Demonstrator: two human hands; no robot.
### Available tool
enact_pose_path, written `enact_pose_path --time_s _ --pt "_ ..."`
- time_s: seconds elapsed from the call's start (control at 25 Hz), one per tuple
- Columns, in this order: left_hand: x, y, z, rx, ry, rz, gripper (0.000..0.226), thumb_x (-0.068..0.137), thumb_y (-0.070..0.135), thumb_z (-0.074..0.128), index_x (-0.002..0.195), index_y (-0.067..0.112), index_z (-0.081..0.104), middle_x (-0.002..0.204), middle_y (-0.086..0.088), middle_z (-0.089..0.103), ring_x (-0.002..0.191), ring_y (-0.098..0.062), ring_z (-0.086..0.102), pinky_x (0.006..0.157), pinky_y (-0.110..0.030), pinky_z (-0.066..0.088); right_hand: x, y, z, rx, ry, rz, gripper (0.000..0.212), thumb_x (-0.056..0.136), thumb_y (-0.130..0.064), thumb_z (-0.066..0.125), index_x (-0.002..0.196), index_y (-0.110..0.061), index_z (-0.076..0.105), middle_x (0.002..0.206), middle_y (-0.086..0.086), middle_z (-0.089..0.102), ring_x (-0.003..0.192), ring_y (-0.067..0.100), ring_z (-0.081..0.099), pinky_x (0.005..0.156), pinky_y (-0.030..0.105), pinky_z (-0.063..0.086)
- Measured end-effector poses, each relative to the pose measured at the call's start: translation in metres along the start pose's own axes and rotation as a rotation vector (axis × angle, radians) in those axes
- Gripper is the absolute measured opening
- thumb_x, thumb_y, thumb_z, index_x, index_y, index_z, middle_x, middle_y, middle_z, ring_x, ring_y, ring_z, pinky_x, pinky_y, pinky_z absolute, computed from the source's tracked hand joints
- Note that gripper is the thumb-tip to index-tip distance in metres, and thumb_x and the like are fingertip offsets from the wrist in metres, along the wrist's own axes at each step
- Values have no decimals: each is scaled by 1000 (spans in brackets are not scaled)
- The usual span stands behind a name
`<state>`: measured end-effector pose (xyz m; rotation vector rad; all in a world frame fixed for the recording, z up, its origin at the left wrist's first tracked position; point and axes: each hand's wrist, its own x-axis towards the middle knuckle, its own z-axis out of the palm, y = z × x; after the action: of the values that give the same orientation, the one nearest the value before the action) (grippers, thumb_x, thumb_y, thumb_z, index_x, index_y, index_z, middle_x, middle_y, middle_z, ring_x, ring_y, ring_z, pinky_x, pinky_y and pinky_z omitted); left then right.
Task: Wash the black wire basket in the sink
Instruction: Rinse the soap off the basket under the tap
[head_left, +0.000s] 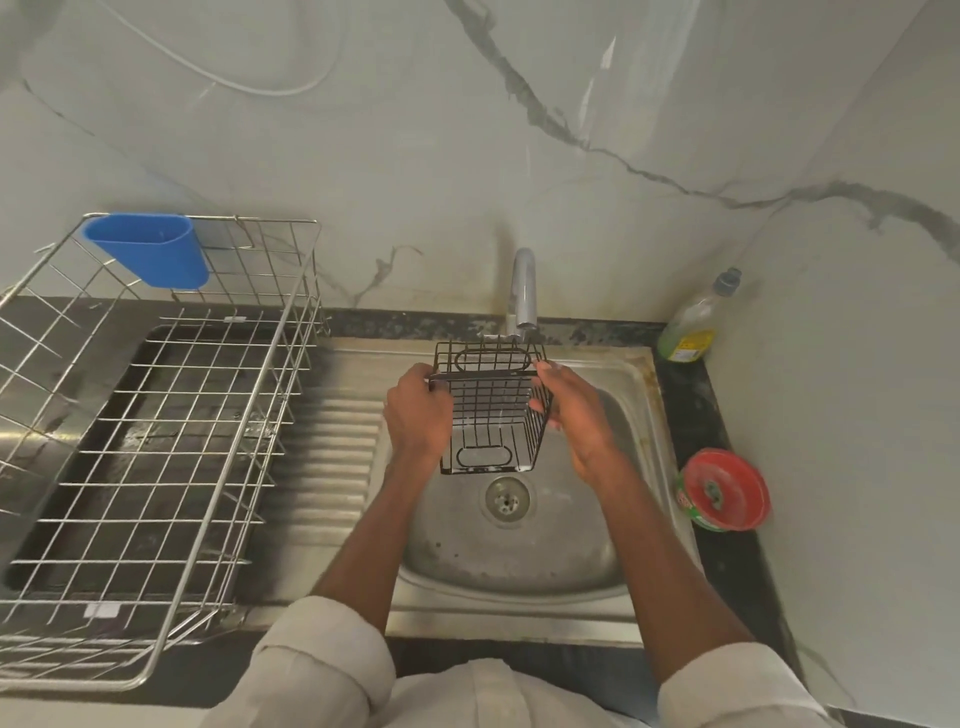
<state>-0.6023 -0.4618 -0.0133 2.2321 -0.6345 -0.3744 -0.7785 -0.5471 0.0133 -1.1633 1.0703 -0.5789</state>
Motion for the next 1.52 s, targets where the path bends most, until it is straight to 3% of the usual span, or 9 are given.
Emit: enact_pose_path --time_s 0.12,0.24,0.36,0.56,0.68,0.84,1.04,1.36,1.52 --pt "-2 14 8 -3 -50 19 25 101 13 51 110 12 75 98 -9 78 83 -30 66 69 -33 41 -9 -6 -17 -5 67 -12 14 98 -47 65 103 -35 70 125 -4 73 106 19 72 85 30 51" --pt "-4 19 15 -7 -110 29 24 101 17 52 101 18 75 91 -5 77 78 -25 68 65 -33 45 -14 -8 -28 -9 126 -47 17 97 -47 66 100 -31 73 107 -5 77 97 19 75 66 20 48" --pt "1 10 13 -53 -139 -8 23 99 22 52 95 24 74 85 -1 78 79 -25 75 72 -42 61 -13 -7 -25 -43 113 -43 25 95 -52 67 103 -30 74 111 -2 76 90 19 76 69 28 46" --pt "11 -7 -6 -53 -79 -43 23 99 19 50 86 25 68 83 -5 75 82 -29 77 74 -46 62 -7 -8 -2 -79 53 -32 38 93 -59 66 103 -24 77 106 1 77 84 17 73 78 33 50" --pt "13 -9 -9 -46 -59 -54 24 98 17 50 94 21 73 88 -5 77 86 -29 76 80 -47 61 -6 -6 4 -67 54 5 38 92 -58 68 102 -22 78 102 -3 79 96 21 76 88 37 53" --pt "15 -6 -3 -156 -96 -52 26 99 15 51 104 22 76 92 -1 77 88 -26 77 82 -49 63 -8 -4 1 -39 77 19 51 89 -55 73 105 -6 76 101 9 79 103 27 75 94 40 52" --pt "5 17 10 -184 -203 -6 17 101 17 57 106 14 74 99 -5 76 96 -29 71 89 -44 58 -12 -9 -19 6 197 46 41 86 -55 77 83 -15 74 82 0 75 78 27 70 69 34 46" --pt "-8 20 26 -398 -423 66 37 98 1 55 128 19 67 117 8 75 113 -10 68 105 -38 50 -21 3 -31 93 368 59 48 83 -50 82 88 -3 76 88 3 76 85 23 67 58 25 42" --pt "-11 27 22 -506 -481 18 44 100 -8 51 136 13 62 115 14 69 105 8 60 89 -17 46 -20 0 -26 92 402 33 38 83 -53 81 79 -15 77 82 0 75 79 22 66 60 28 43"
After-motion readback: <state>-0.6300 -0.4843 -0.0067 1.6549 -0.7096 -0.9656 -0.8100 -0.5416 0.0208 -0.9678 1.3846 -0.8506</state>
